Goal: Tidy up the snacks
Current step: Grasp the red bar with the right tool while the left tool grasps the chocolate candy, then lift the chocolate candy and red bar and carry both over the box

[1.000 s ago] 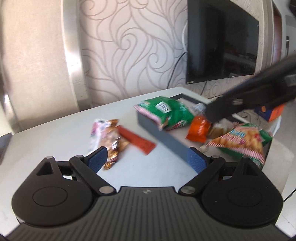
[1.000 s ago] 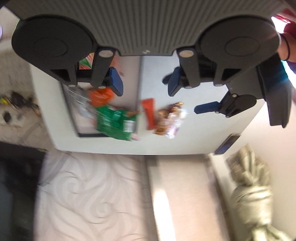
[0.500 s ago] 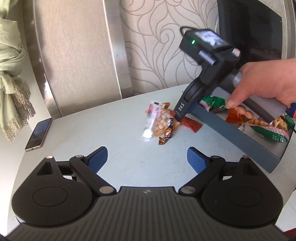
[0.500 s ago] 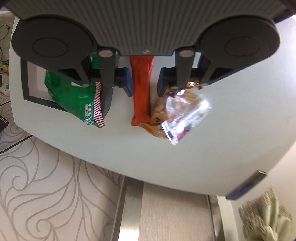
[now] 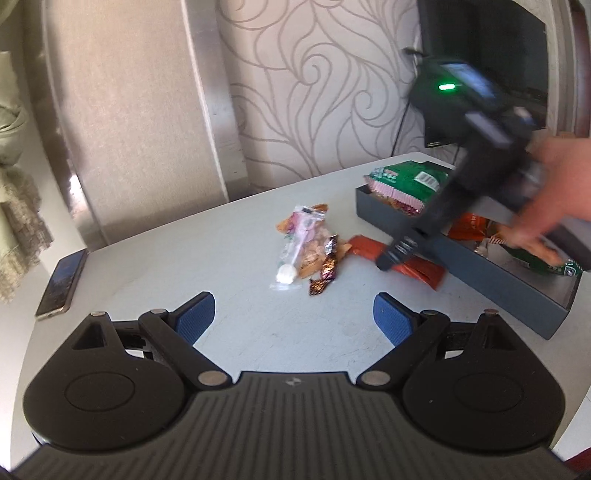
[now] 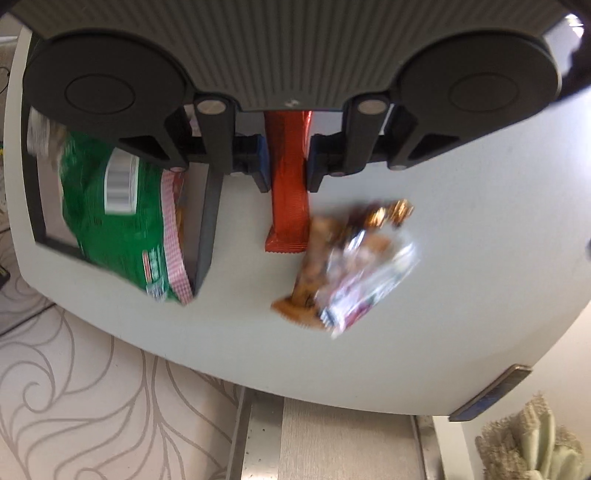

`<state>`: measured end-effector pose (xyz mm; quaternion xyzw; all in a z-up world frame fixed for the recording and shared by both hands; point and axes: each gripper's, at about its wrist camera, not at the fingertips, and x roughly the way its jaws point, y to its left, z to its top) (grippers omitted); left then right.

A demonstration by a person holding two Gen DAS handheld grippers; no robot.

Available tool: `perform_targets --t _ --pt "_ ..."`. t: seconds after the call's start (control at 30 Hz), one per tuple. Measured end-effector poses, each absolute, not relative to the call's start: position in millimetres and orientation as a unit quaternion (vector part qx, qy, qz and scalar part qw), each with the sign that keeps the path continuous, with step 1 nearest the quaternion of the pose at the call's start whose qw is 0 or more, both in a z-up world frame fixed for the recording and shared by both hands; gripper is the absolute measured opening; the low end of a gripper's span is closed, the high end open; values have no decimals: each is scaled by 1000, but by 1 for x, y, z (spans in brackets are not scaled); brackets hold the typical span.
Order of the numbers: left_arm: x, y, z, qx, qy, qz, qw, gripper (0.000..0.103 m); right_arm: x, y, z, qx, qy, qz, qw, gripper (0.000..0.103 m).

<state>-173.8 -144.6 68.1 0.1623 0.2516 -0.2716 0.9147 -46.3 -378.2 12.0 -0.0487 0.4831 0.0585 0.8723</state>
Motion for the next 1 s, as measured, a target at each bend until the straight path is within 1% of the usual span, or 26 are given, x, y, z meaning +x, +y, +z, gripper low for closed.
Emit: perform_targets --t 0.07,0.13,0.27,0.43,0.47,0.5,0.53,0.57,0.6,0.67,1.0 --pt "-163 -153 62 168 250 -294 907 93 -76 -379 14 -36 481 61 874 24" --pt "-151 -161 57 171 254 -311 900 86 -107 -378 14 -27 484 60 872 24" --pt "-122 -187 40 177 279 -327 885 69 -151 -376 7 -14 503 58 862 24" --pt "-99 -220 23 194 289 -335 876 65 -173 -371 5 -15 499 52 865 24" --pt "-96 -226 19 203 290 -334 873 64 -175 -371 5 -16 498 50 865 24" --pt "-92 -231 15 211 294 -334 871 59 -176 -370 5 -18 498 49 866 24" --pt "-90 -234 13 210 292 -336 871 57 -178 -370 5 -20 497 48 866 24" --pt "-88 -235 14 205 295 -340 869 50 -178 -369 5 -20 498 47 866 24" --pt "-87 -236 14 200 300 -343 867 34 -178 -370 5 -19 497 46 866 24" --pt "-89 -237 14 198 304 -354 862 18 -178 -372 4 -16 496 45 867 24" --pt "-123 -199 20 184 305 -336 872 18 -185 -368 10 -11 478 57 877 24"
